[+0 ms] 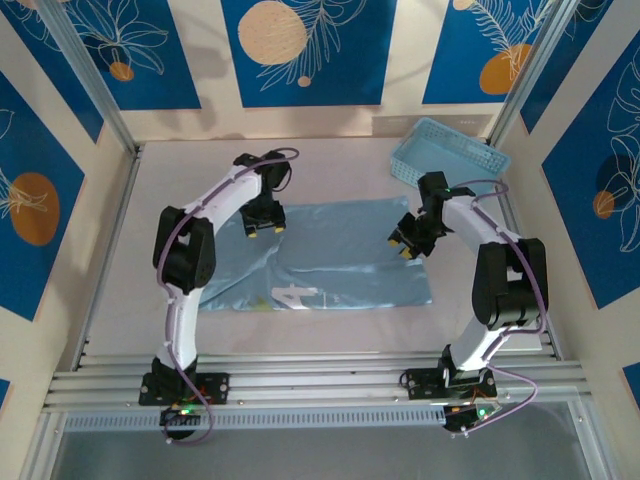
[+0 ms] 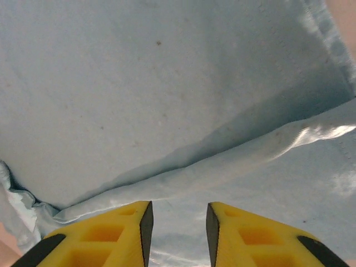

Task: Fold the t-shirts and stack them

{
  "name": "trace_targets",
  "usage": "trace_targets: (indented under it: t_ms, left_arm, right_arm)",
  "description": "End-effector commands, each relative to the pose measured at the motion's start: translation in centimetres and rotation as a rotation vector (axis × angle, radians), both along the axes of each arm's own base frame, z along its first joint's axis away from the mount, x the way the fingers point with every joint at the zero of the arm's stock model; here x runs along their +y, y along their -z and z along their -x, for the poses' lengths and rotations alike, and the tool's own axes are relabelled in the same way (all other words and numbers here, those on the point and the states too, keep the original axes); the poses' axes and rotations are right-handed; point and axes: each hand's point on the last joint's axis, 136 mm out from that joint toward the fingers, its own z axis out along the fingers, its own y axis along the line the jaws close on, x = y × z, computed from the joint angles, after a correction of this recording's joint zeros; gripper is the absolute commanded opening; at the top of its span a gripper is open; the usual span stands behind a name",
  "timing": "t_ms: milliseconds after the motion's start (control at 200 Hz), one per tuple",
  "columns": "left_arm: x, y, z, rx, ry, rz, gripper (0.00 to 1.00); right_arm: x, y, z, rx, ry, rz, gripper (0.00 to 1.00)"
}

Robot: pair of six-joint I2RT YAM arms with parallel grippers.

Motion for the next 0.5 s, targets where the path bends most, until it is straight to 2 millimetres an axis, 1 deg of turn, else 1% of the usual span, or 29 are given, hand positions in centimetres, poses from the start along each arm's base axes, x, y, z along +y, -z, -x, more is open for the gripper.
trace_targets:
  t_ms: [0, 60, 100, 140, 190, 240, 355, 440, 495]
  left_arm:
    - [2.4, -4.1, 2.3, -0.053, -0.003, -0.070, 0.56]
    - [3.1, -4.7, 3.9, -0.057, -0.031, -0.055, 0.54]
    - [3.6, -4.6, 5.2, -0.047, -0.051, -0.044, 0.52]
    - [4.1, -4.3, 6.6, -0.029, -0.081, -0.024, 0.49]
    - [4.8, -3.3, 8.5, 0.012, -0.126, 0.015, 0.43]
    - [5.5, -2.5, 10.2, 0.040, -0.168, 0.047, 0.36]
    - [8.4, -0.7, 13.8, 0.100, -0.265, 0.063, 0.26]
    - [10.7, 0.0, 15.9, 0.134, -0.326, 0.068, 0.23]
    - [12.0, 0.2, 17.0, 0.148, -0.349, 0.061, 0.23]
  right_arm:
    - [-1.6, 2.0, 1.2, 0.075, 0.040, 0.036, 0.30]
    - [-2.2, 2.5, 1.3, 0.091, 0.058, 0.042, 0.27]
    - [-2.5, 2.9, 1.4, 0.100, 0.066, 0.046, 0.27]
    - [-2.8, 3.1, 1.4, 0.112, 0.075, 0.052, 0.27]
    - [-3.2, 3.5, 1.5, 0.123, 0.085, 0.062, 0.27]
    - [-3.6, 3.7, 1.5, 0.127, 0.094, 0.072, 0.21]
    - [-4.2, 4.8, 1.1, 0.128, 0.104, 0.079, 0.10]
    - [-4.6, 5.7, 0.1, 0.124, 0.097, 0.082, 0.04]
    - [-4.9, 6.3, -0.6, 0.125, 0.090, 0.087, 0.02]
